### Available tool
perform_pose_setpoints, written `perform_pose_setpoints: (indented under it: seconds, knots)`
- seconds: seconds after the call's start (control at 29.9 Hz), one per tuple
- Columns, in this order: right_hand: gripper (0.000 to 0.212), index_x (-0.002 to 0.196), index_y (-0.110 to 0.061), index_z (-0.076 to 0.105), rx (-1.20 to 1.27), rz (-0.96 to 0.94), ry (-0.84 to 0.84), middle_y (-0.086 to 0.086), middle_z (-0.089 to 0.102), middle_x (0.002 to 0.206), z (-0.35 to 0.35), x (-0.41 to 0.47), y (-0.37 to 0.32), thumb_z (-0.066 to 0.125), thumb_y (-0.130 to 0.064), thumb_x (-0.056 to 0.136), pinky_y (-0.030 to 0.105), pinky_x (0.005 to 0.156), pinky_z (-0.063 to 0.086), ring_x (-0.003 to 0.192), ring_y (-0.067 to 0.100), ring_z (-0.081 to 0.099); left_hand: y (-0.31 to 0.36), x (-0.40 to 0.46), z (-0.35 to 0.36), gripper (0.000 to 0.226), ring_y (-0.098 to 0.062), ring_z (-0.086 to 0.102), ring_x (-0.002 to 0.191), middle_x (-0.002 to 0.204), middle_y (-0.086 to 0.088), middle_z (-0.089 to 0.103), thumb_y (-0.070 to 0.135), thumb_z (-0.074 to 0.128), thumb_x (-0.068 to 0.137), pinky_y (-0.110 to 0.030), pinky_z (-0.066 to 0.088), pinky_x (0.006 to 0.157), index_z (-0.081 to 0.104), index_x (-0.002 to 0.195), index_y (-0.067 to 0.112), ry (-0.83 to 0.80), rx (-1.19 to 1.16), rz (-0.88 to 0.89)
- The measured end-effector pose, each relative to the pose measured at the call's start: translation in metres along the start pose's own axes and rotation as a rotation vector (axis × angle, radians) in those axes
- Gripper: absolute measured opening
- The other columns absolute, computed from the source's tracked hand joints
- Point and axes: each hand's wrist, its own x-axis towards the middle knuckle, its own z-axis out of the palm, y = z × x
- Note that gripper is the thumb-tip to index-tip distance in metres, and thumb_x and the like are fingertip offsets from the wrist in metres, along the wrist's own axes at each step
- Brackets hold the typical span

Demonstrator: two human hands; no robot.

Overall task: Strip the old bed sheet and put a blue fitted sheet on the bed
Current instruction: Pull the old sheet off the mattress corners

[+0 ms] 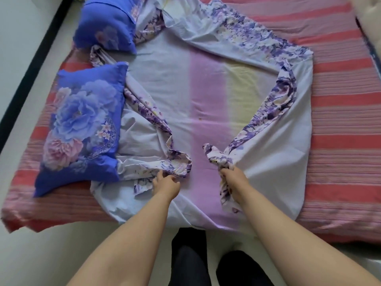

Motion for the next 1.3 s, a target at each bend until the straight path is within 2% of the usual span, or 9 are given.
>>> perform_pose_setpoints:
  seconds: [0.17,0.47,0.53,0.63,0.73,0.9,1.04,1.17,1.3]
  knots:
    - [0.024,0.079,-0.014,0.059,0.173,0.114,0.080,0.005,0.056,0.063,0.065,0.043,0.005,0.045,0.000,0.092,0.027,0.057,0.039,0.058,0.020,0.050,-0.041,0.080,-0.018,0.048,-0.028,-0.011,0.145,0.158,0.005,-0.017,0.011,0.040,0.090,-0.046,0.017,0.114,0.054,0.131,0.034,-0.151,0.484,0.092]
    - [0.024,0.086,-0.019,0.049,0.521,0.430,-0.001,-0.002,0.047,0.060,0.126,0.105,0.059,0.033,-0.003,0.093,0.021,0.055,0.017,0.052,0.009,0.031,-0.077,0.200,-0.018,0.060,-0.035,-0.018,0.144,0.158,-0.004,-0.020,0.036,0.057,0.088,-0.054,0.001,0.116,0.038,0.144,0.022,-0.364,0.785,0.131]
    - [0.025,0.075,-0.022,0.046,0.525,0.449,-0.002,-0.003,0.038,0.057,0.126,0.113,0.072,0.036,-0.010,0.095,0.025,0.057,0.014,0.047,0.008,0.025,-0.083,0.219,-0.010,0.069,-0.031,0.002,0.147,0.160,-0.007,0.007,0.052,0.057,0.082,-0.050,0.006,0.117,0.040,0.142,0.021,-0.360,0.576,0.052]
    - [0.021,0.075,-0.023,0.043,0.480,0.516,0.100,-0.001,0.028,0.059,0.127,0.117,0.081,0.040,-0.018,0.095,0.021,0.052,0.021,0.044,0.011,0.026,-0.079,0.228,-0.010,0.047,-0.032,0.053,0.121,0.124,-0.016,0.062,0.055,0.049,0.084,-0.038,0.038,0.106,0.068,0.110,0.020,-0.275,-0.033,-0.098]
    - [0.036,0.073,-0.020,0.041,0.409,0.496,0.157,-0.001,0.032,0.051,0.133,0.109,0.083,0.048,-0.048,0.095,0.019,0.049,0.025,0.040,0.013,0.032,-0.069,0.209,-0.014,0.035,-0.035,0.063,0.096,0.097,-0.023,0.066,0.034,0.048,0.093,-0.039,0.051,0.087,0.066,0.080,0.007,-0.041,-0.548,-0.191]
    - [0.093,0.096,-0.008,0.065,0.225,0.406,-0.068,0.021,0.056,0.072,0.154,0.087,0.051,0.066,-0.086,0.045,0.034,0.055,0.044,0.053,0.026,0.050,-0.009,0.123,-0.012,0.018,-0.022,0.051,0.062,0.072,-0.015,0.056,0.022,0.042,0.083,-0.028,0.044,0.058,0.054,0.072,0.013,-0.386,-0.953,-0.188]
    - [0.066,0.096,-0.007,0.070,0.273,0.304,-0.210,0.022,0.066,0.090,0.150,0.073,0.005,0.073,-0.060,0.059,0.035,0.058,0.052,0.066,0.029,0.065,0.018,0.083,-0.033,0.027,-0.026,0.055,0.056,0.067,-0.018,0.059,0.021,0.042,0.086,-0.026,0.046,0.045,0.061,0.087,0.002,-0.451,-0.804,0.072]
    - [0.022,0.075,-0.011,0.063,0.155,0.227,-0.263,0.011,0.058,0.062,0.132,0.054,-0.028,0.070,-0.030,0.083,0.023,0.047,0.048,0.047,0.019,0.057,0.033,0.035,-0.052,0.019,-0.015,0.041,0.045,0.053,-0.004,0.045,0.021,0.040,0.083,-0.012,0.032,0.039,0.046,0.066,0.015,-0.642,-0.794,0.155]
    - [0.024,0.063,-0.014,0.048,0.007,-0.040,-0.028,0.004,0.046,0.051,0.112,0.045,-0.045,0.054,0.004,0.079,0.021,0.047,0.034,0.046,0.018,0.044,0.041,0.013,-0.063,0.015,-0.010,0.057,0.068,0.073,0.001,0.062,0.023,0.046,0.080,-0.023,0.045,0.069,0.059,0.087,0.018,-0.769,-0.787,0.304]
